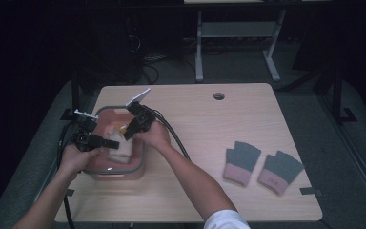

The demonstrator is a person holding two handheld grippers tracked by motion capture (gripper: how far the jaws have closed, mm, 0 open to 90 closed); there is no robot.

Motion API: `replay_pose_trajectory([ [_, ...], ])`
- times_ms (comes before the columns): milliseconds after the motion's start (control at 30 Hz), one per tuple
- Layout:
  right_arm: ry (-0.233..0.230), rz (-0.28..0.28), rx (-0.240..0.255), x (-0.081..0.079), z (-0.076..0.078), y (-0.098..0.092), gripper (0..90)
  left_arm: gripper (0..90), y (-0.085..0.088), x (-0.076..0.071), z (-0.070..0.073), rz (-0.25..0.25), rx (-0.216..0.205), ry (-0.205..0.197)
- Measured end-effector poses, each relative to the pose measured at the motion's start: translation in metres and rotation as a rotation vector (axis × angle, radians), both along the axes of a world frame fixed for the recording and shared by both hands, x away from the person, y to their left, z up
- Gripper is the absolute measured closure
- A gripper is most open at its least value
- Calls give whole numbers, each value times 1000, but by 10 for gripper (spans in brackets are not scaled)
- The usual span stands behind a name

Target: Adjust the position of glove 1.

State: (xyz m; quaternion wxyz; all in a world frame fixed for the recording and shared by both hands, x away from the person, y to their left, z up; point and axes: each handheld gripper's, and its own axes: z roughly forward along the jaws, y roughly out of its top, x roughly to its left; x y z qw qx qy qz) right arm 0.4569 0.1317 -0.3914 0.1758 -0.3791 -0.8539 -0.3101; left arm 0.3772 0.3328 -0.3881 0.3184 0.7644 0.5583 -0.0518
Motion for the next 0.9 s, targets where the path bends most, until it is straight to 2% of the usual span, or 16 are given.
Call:
replay_pose_trajectory([
  [167,-23,1,-32,-1,5,-1,700,706,-1,1,-3,5,38,16],
  [400,-47,0,-24,-2,11,-7,651,697,-2,1,-7,23,83,35],
  [567,-63,-10,12,-3,20,-13,643,681,1,1,-7,22,95,38],
  [633,-70,-12,10,-4,23,-15,643,657,2,1,-6,37,89,32],
  [767,-79,-19,21,-5,29,-22,643,607,1,1,1,34,103,15],
  [900,-83,-23,35,-7,33,-28,643,576,5,2,14,40,120,-11],
])
